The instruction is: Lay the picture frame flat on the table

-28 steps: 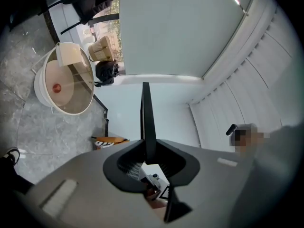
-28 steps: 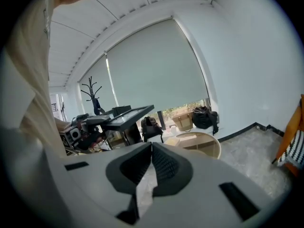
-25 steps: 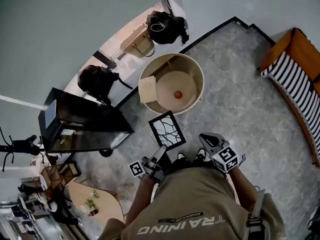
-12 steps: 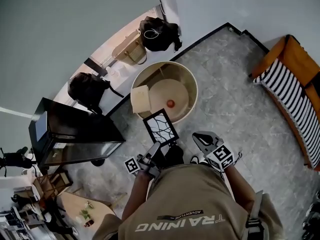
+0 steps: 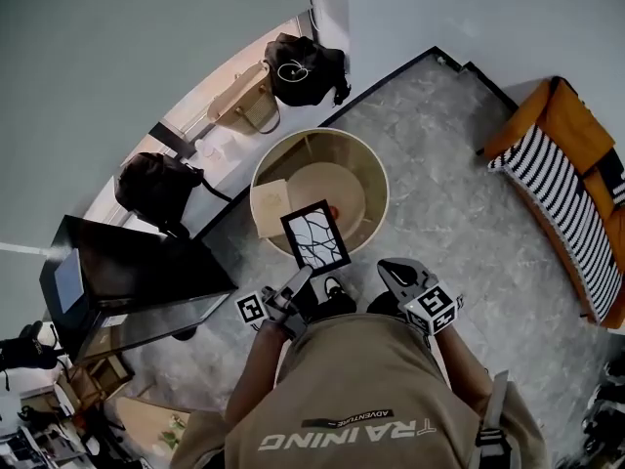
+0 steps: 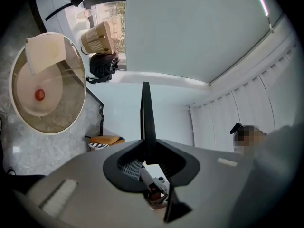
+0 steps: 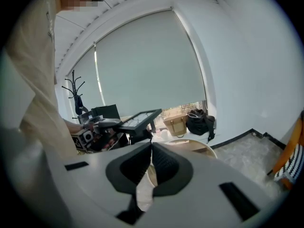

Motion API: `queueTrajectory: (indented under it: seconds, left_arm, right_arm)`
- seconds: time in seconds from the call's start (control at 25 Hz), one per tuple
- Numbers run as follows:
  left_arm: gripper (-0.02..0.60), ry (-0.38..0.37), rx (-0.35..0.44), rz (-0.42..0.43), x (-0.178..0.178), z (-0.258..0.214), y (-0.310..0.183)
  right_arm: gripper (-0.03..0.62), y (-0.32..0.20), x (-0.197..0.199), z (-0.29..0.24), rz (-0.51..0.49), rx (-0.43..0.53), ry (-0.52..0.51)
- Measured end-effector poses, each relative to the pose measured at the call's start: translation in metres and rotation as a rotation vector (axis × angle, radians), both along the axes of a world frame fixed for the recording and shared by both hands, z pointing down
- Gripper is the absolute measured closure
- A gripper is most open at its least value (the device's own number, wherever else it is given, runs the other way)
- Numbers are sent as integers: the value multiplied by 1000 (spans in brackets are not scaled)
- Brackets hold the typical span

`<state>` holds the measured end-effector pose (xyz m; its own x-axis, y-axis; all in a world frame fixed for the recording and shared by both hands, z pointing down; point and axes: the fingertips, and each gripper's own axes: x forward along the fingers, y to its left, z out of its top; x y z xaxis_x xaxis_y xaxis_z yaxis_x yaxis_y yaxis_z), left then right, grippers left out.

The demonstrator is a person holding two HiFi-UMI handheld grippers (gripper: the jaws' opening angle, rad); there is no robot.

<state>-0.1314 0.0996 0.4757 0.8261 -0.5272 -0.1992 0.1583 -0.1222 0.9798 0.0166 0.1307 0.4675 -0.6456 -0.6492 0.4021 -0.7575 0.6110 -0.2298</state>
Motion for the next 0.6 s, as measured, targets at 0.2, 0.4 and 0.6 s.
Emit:
queueTrajectory:
  seconds: [0.2,0.4,0.6]
  left_arm:
    - [509,4,-6,73,-11,11,-28]
    - [509,-7,-29,81,-5,23,-57]
    - [509,-29,-75,79,9,38,-79]
  right_arm:
    - [586,-21,-11,11,28,-45,9]
    - [586,-51,-13,17,6,-43,8]
    - [586,-83,-14,28,-61,-36,18]
